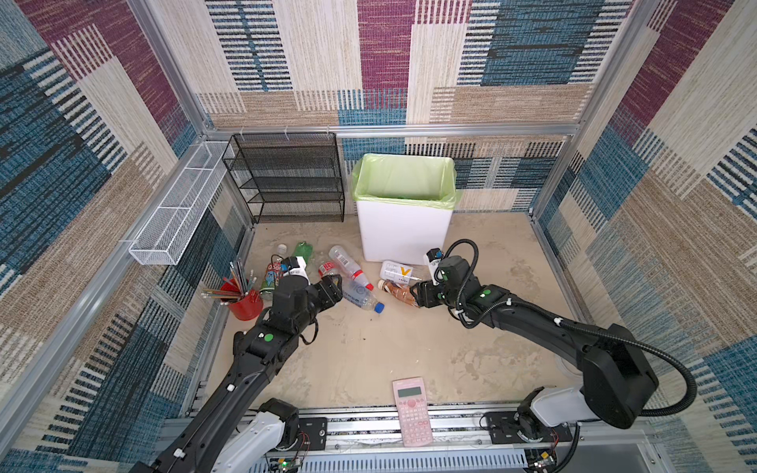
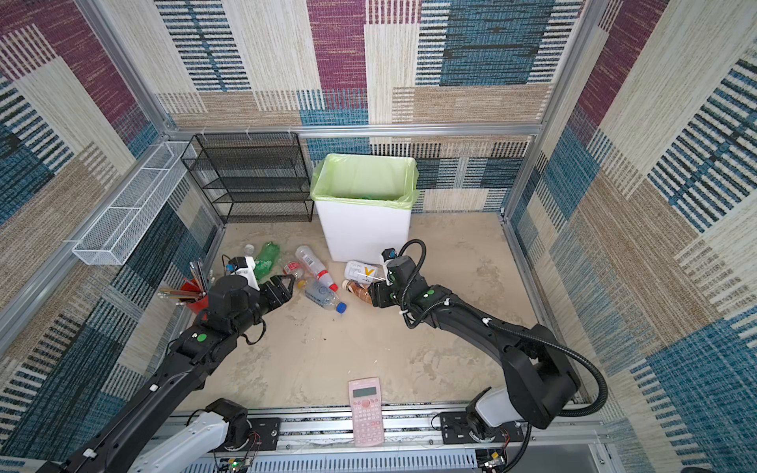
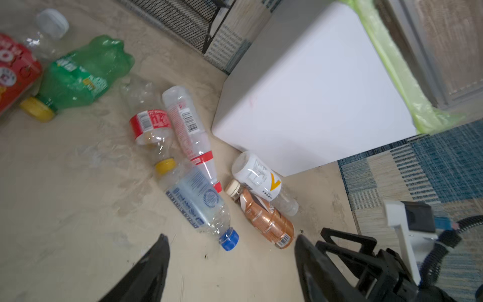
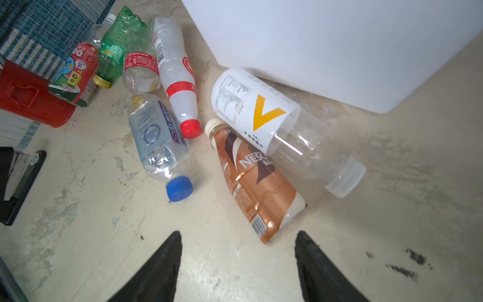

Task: Throw the plastic bottles in the bin
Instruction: Pick up the plastic bottle from the center of the table.

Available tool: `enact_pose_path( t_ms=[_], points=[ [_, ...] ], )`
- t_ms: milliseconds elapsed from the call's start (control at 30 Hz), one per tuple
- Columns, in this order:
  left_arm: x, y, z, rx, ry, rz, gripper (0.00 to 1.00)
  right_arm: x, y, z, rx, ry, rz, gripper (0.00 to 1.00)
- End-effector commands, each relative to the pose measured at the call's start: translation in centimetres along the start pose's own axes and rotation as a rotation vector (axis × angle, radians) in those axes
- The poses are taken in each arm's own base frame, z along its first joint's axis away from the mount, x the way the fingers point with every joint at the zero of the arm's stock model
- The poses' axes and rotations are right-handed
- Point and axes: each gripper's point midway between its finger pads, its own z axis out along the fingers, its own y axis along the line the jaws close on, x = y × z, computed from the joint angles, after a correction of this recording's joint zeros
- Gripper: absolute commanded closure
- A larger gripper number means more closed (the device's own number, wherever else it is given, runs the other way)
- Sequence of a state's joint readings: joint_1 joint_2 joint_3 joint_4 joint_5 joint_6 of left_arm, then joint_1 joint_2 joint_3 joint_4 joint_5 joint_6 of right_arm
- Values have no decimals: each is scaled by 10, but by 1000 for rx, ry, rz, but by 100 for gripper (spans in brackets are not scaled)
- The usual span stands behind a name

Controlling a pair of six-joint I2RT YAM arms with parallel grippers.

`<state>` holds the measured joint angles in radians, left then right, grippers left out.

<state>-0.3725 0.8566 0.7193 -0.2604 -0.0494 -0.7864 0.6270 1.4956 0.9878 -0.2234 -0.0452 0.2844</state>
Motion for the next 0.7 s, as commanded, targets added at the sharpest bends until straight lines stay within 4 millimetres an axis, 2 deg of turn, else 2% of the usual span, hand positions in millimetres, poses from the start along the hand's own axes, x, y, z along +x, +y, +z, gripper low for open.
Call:
enact_pose_path(
  t_ms=[0, 133, 267, 500, 667],
  points=[
    [14, 22, -1, -84, 36, -128, 27, 8, -2, 19, 19, 97, -87, 30],
    [26, 28, 1, -118, 96, -169, 29, 8, -2, 42, 30, 163, -110, 30],
    [29, 29, -1, -121, 107, -176, 29, 10, -5, 61, 51, 214, -111, 30],
    [27, 33, -7, -130, 91, -170, 29, 33, -11, 91, 67, 323, -100, 30],
    [28, 33, -7, -129, 97, -172, 29, 55, -11, 98, 80, 390, -151, 30]
  ],
)
